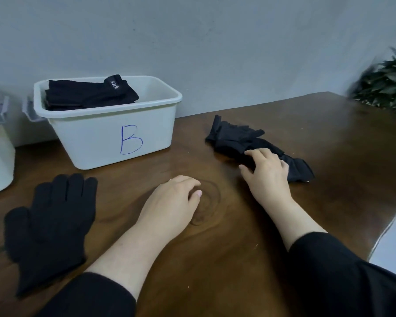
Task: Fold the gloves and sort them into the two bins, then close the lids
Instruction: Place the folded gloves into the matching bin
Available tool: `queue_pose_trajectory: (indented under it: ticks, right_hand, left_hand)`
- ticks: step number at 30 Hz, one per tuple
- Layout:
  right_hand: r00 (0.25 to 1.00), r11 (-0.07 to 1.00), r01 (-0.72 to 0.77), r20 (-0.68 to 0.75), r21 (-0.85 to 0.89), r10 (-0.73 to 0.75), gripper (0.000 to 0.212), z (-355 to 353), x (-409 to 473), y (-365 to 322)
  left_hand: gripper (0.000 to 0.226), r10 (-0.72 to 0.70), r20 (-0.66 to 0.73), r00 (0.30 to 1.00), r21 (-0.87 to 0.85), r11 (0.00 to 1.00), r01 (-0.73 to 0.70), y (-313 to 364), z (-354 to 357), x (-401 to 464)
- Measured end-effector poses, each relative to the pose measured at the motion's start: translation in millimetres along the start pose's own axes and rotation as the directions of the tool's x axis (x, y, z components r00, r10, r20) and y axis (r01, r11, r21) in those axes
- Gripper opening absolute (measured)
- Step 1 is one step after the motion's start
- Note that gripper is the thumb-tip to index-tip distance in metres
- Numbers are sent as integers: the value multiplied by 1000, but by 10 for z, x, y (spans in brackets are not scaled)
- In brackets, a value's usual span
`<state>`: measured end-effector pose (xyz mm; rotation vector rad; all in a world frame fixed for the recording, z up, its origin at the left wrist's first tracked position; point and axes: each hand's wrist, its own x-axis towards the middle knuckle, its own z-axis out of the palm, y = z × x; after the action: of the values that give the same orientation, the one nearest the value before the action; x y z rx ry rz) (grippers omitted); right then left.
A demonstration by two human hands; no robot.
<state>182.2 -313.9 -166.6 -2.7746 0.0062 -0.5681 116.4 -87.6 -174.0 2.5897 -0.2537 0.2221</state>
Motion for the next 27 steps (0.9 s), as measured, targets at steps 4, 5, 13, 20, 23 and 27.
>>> queue_pose_trajectory:
  ticks: [4,5,13,20,23,27]
  right_hand:
    - [978,978,-208,-5,4,208,49,-135,6,192]
    - [970,970,-242,32,-19,242,51,-170,-10,253]
    - [971,973,-229,70,-13,230,23,-257,-158,459]
    - [974,864,-81,-145,497,175,8,-427,-381,282]
    - [957,762,-7,-217,647,193,19,-660,-411,155]
    - [984,602,-100,-12,792,179,29,-1077,-365,-145]
  left_hand:
    - [35,16,14,1000,-12,1000,-16,-36,-25,7]
    - [35,22,13,1000,-14,1000,-22,-42,-31,5]
    - [34,44,29,999,-2,999,-44,-6,-47,-22]
    - [34,48,-26,998,-95,994,-51,59,-76,-99]
    - [34,44,-63,997,-164,985,-54,91,-100,-155]
    - [34,-31,-151,988,-399,916,-32,160,-196,-257]
